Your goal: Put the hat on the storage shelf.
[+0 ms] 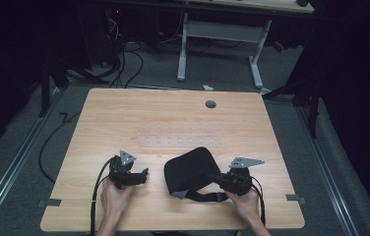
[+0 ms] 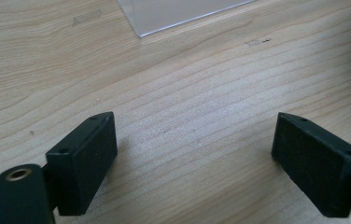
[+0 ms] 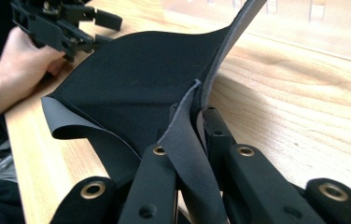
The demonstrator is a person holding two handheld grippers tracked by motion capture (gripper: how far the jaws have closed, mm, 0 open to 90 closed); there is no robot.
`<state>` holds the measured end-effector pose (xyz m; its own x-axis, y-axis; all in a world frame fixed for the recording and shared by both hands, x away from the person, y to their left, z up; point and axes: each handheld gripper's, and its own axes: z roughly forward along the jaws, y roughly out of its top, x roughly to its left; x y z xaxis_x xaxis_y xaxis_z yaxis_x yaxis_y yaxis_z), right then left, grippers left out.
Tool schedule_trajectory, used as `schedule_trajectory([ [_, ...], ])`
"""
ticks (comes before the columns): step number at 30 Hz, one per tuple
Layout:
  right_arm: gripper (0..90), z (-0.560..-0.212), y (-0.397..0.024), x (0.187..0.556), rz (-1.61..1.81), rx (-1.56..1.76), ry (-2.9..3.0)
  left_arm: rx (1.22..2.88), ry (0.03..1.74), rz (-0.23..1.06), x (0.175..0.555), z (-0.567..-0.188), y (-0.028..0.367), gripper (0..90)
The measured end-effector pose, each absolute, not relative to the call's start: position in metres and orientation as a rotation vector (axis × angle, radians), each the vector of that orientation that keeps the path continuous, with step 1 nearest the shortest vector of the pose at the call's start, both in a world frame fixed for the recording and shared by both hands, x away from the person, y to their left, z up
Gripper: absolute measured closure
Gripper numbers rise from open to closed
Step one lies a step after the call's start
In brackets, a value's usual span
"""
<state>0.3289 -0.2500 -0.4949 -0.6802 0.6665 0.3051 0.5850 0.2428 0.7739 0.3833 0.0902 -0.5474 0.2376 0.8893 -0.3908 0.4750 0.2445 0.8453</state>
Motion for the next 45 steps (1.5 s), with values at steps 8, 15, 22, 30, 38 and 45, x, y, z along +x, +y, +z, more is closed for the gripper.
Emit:
schedule_trajectory([
  [8, 85.5, -0.486, -0.254, 0.329, 1.454, 1.242, 2.387, 1.378, 1.311, 0.408, 0.370, -0.537, 0.090, 16.4],
  [15, 85.5, -0.479, -0.256, 0.331, 1.481, 1.258, 2.377, 1.419, 1.208, 0.375, 0.350, -0.524, 0.083, 17.4],
  [22, 85.5, -0.474, -0.255, 0.331, 1.474, 1.260, 2.377, 1.441, 1.099, 0.334, 0.333, -0.509, 0.071, 19.7],
  [30, 85.5, -0.471, -0.251, 0.334, 1.478, 1.275, 2.383, 1.455, 1.013, 0.299, 0.323, -0.498, 0.058, 20.0],
  [38, 85.4, -0.471, -0.249, 0.334, 1.472, 1.272, 2.394, 1.500, 0.978, 0.324, 0.318, -0.498, 0.046, 18.9],
  [45, 85.4, -0.468, -0.244, 0.338, 1.442, 1.278, 2.425, 1.507, 0.937, 0.351, 0.315, -0.493, 0.039, 19.7],
])
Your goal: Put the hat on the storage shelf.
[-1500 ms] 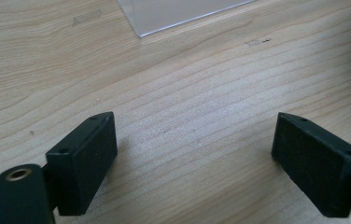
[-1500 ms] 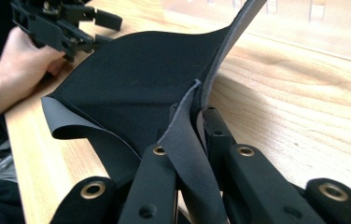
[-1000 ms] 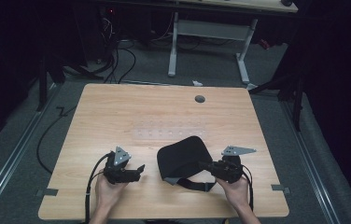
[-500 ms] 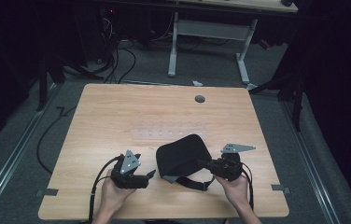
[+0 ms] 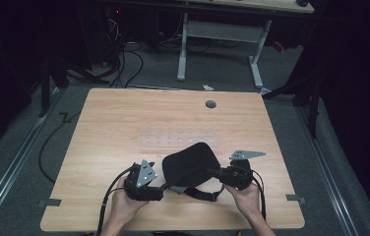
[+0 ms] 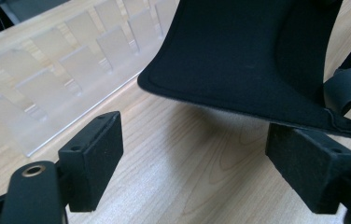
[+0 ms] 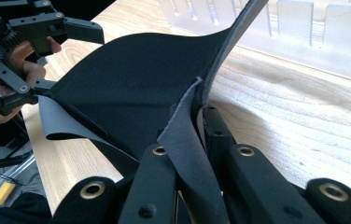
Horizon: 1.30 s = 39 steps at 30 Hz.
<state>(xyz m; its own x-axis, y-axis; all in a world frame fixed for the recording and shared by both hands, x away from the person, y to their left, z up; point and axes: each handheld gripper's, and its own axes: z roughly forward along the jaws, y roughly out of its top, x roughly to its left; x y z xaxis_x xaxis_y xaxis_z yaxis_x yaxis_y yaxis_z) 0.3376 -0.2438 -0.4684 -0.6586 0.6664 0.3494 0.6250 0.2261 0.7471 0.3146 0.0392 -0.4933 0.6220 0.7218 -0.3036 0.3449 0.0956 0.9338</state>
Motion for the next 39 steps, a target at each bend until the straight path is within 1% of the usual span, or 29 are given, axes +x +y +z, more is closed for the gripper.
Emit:
schedule_trajectory([
  [5, 85.3, -0.468, -0.242, 0.339, 1.430, 1.289, 2.434, 1.483, 0.922, 0.344, 0.312, -0.490, 0.037, 21.5],
  [10, 85.2, -0.467, -0.241, 0.340, 1.429, 1.292, 2.441, 1.493, 0.908, 0.339, 0.311, -0.489, 0.035, 23.7],
  [13, 85.2, -0.466, -0.238, 0.341, 1.431, 1.287, 2.447, 1.513, 0.891, 0.352, 0.309, -0.490, 0.032, 26.3],
  [17, 85.2, -0.466, -0.236, 0.341, 1.429, 1.292, 2.453, 1.530, 0.888, 0.374, 0.309, -0.491, 0.030, 27.3],
  [20, 85.1, -0.466, -0.236, 0.342, 1.433, 1.298, 2.456, 1.534, 0.889, 0.376, 0.309, -0.491, 0.030, 31.5],
  [24, 85.1, -0.465, -0.236, 0.342, 1.435, 1.294, 2.456, 1.552, 0.887, 0.394, 0.308, -0.490, 0.029, 33.6],
  [25, 85.1, -0.464, -0.235, 0.342, 1.441, 1.287, 2.453, 1.556, 0.883, 0.398, 0.308, -0.489, 0.030, 36.6],
  [34, 85.0, -0.460, -0.234, 0.341, 1.464, 1.293, 2.453, 1.563, 0.891, 0.391, 0.308, -0.488, 0.029, 40.5],
  [35, 85.0, -0.460, -0.234, 0.342, 1.466, 1.290, 2.454, 1.568, 0.889, 0.390, 0.308, -0.488, 0.028, 41.5],
  [36, 85.0, -0.460, -0.234, 0.342, 1.465, 1.294, 2.452, 1.574, 0.885, 0.389, 0.307, -0.488, 0.028, 45.7],
  [37, 85.0, -0.460, -0.234, 0.342, 1.465, 1.294, 2.452, 1.576, 0.875, 0.364, 0.306, -0.488, 0.028, 45.7],
  [38, 85.0, -0.460, -0.233, 0.342, 1.487, 1.301, 2.458, 1.574, 0.867, 0.345, 0.305, -0.488, 0.026, 50.4],
  [39, 85.0, -0.460, -0.233, 0.342, 1.487, 1.301, 2.458, 1.583, 0.856, 0.341, 0.304, -0.488, 0.024, 50.4],
])
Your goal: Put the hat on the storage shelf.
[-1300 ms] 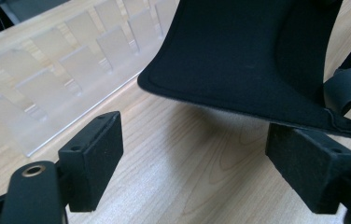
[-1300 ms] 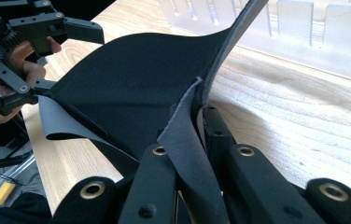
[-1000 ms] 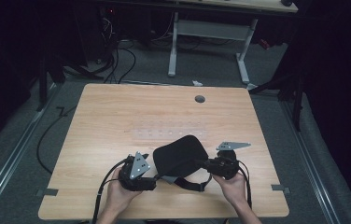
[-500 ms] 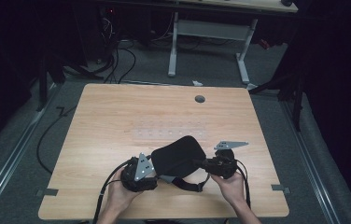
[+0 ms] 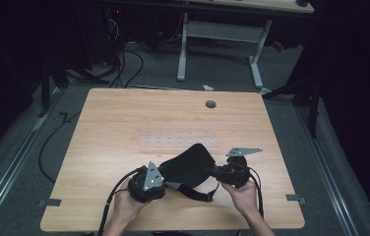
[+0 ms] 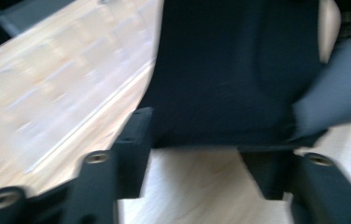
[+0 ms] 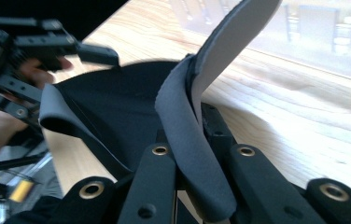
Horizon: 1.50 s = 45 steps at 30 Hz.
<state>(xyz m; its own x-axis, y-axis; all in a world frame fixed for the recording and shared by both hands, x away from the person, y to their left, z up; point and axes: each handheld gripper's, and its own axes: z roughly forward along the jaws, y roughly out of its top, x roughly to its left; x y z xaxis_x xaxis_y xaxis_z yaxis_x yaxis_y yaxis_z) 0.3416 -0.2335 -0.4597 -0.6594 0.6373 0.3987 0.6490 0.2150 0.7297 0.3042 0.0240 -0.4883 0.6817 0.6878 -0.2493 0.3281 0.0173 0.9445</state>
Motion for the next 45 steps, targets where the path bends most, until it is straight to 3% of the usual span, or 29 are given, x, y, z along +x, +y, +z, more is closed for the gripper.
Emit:
schedule_trajectory([
  [8, 84.1, -0.457, -0.231, 0.342, -1.500, -1.287, -2.434, 1.603, 0.831, 0.302, 0.301, -0.485, 0.021, 62.5],
  [22, 69.9, -0.459, -0.229, 0.343, -1.539, -1.308, -2.441, 1.624, 0.775, 0.159, 0.289, -0.474, 0.026, 85.7],
  [24, 65.4, -0.460, -0.230, 0.344, -1.539, -1.316, -2.434, 1.631, 0.771, 0.146, 0.287, -0.474, 0.023, 86.4],
  [26, 55.4, -0.462, -0.232, 0.344, -1.568, -1.331, -2.415, 1.638, 0.766, 0.150, 0.286, -0.473, 0.023, 86.5],
  [32, 42.3, -0.466, -0.245, 0.343, -1.677, -1.304, -2.309, 1.607, 0.796, 0.126, 0.288, -0.471, 0.029, 86.4],
  [45, 39.0, -0.494, -0.273, 0.342, -1.537, -1.571, -2.514, 1.505, 0.870, 0.102, 0.298, -0.461, 0.047, 86.4],
])
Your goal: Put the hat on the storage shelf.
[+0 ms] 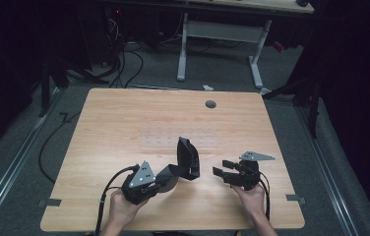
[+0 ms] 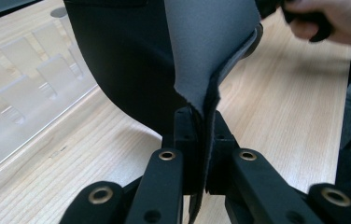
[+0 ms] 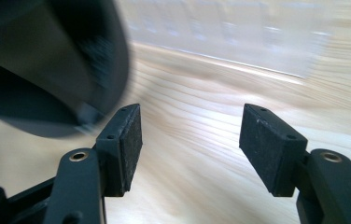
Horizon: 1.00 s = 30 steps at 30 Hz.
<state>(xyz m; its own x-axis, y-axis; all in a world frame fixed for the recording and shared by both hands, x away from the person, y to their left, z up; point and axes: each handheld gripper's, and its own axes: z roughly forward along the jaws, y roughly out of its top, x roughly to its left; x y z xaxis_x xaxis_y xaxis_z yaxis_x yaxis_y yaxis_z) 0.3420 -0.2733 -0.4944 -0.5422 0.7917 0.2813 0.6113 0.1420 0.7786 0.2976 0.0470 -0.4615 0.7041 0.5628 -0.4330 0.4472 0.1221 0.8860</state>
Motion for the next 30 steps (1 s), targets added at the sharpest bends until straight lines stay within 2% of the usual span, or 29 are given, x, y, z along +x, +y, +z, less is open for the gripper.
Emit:
schedule_trajectory([
  [13, 35.4, -0.524, -0.288, 0.346, 0.996, 1.411, 2.076, 1.414, 0.921, 0.102, 0.307, -0.450, 0.066, 86.3],
  [30, 33.6, -0.531, -0.286, 0.350, 0.876, 1.428, 2.084, 1.368, 0.953, 0.106, 0.318, -0.439, 0.076, 86.3],
])
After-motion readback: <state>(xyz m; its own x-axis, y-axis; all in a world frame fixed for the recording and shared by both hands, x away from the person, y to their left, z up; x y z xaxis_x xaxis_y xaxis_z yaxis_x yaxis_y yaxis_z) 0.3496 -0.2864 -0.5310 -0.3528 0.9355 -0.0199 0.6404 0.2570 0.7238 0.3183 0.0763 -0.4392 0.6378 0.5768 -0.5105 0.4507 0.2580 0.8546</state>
